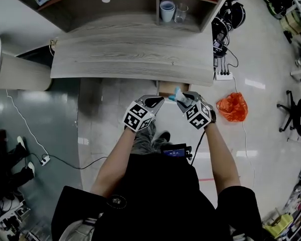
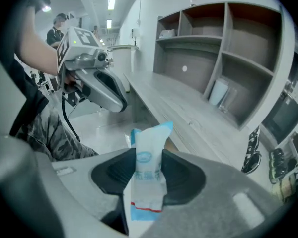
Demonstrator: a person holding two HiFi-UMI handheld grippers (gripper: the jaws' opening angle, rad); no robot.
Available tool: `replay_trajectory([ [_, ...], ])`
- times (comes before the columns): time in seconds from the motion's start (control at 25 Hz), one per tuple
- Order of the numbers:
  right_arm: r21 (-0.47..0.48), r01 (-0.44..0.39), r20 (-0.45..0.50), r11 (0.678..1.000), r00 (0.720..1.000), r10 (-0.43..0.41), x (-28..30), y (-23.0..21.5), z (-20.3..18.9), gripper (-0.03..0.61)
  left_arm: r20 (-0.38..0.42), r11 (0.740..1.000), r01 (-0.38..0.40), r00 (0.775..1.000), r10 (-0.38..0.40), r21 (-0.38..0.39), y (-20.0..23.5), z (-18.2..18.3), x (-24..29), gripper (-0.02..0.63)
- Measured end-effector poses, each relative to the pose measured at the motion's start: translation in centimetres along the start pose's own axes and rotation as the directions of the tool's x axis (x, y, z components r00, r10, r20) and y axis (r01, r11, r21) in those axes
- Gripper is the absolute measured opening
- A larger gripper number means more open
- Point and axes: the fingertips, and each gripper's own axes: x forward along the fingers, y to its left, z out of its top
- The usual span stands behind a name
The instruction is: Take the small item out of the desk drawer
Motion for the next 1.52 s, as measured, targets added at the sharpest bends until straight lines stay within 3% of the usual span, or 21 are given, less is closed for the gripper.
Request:
replay_trajectory([
  [0.32, 0.157, 0.101, 0.125, 0.982, 0.985, -0.121, -4.3, -1.6, 1.7, 0.163, 0.019, 0.999, 0.01, 1.0, -0.011, 0.041, -0.8, 2.0, -0.3, 0.0],
  [0.48, 0.276, 0.13, 0.182, 0.952, 0.966, -0.185, -6.6, -2.3, 2.5, 0.163, 0.027, 0.998, 0.016, 0.999, -0.017, 0.063, -1.1, 2.9, -0.6, 0.0],
  [0.76, 0.398, 0.169, 0.263, 0.901, 0.92, -0.289, -9.6, -4.0, 3.0, 0.163, 0.087, 0.996, 0.033, 0.995, -0.04, 0.081, -1.3, 5.3, -1.2, 0.002],
  [1.04, 0.554, 0.098, 0.349, 0.827, 0.874, -0.337, -11.9, -4.9, 3.6, 0.163, 0.132, 0.995, 0.039, 0.99, -0.051, 0.093, -1.4, 7.2, -1.5, 0.0],
  [1.52, 0.579, 0.042, 0.397, 0.814, 0.858, -0.327, -12.8, -3.9, 3.8, 0.163, 0.162, 0.996, 0.02, 0.986, -0.033, 0.083, -2.4, 7.9, -2.1, 0.002],
])
